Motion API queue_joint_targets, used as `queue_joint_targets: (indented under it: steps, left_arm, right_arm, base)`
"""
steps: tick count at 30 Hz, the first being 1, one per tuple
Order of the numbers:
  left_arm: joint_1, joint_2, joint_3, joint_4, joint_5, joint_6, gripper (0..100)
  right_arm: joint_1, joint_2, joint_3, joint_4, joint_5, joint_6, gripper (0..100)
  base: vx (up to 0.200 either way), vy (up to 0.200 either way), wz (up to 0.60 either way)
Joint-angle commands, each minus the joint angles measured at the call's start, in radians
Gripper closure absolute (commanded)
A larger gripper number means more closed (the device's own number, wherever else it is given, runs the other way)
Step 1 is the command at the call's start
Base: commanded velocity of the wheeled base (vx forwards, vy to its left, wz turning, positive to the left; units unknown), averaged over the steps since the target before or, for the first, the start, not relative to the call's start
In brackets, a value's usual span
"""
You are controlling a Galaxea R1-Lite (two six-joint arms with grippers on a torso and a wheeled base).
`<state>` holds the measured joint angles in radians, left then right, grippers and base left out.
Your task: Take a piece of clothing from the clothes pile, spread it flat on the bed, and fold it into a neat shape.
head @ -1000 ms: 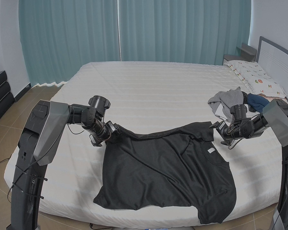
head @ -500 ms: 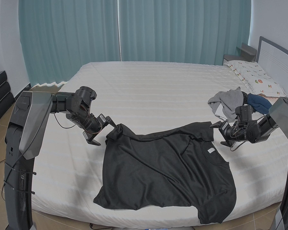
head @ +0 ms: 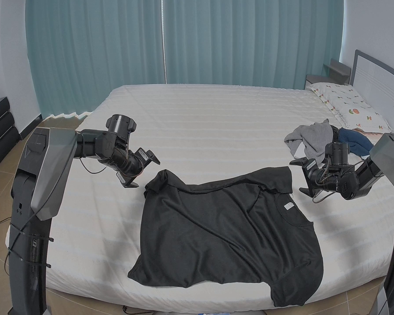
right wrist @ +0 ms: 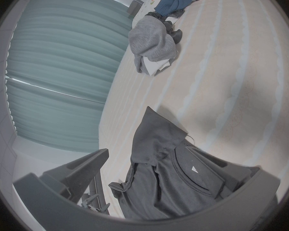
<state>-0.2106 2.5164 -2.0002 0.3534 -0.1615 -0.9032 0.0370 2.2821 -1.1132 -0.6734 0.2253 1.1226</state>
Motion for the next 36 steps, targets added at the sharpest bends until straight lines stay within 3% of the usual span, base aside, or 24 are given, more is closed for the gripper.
queue_joint_targets:
  steps: [1,10,20,21,36]
  left_arm:
    - [-0.018,0.052,0.000,-0.019,0.011,0.003,0]
    - [-0.046,0.110,0.000,-0.129,0.089,0.004,0]
    - [-0.046,0.142,0.000,-0.162,0.169,0.033,0]
    - [-0.046,0.148,0.000,-0.171,0.171,0.036,100]
    - [-0.012,0.156,0.000,-0.375,0.306,0.043,100]
  right_arm:
    - [0.000,-0.013,0.042,-0.025,0.000,0.005,0]
    - [0.003,-0.043,0.096,-0.064,0.002,0.003,0]
    - [0.004,-0.043,0.105,-0.066,0.002,0.000,0]
    - [0.007,-0.044,0.105,-0.066,0.002,0.000,0]
    - [0.026,-0.043,0.115,-0.071,-0.003,-0.003,0]
  base:
    - [0.000,0.000,0.00]
    - [0.000,0.000,0.00]
    - [0.000,0.000,0.00]
    - [0.000,0.000,0.00]
    - [0.000,0.000,0.00]
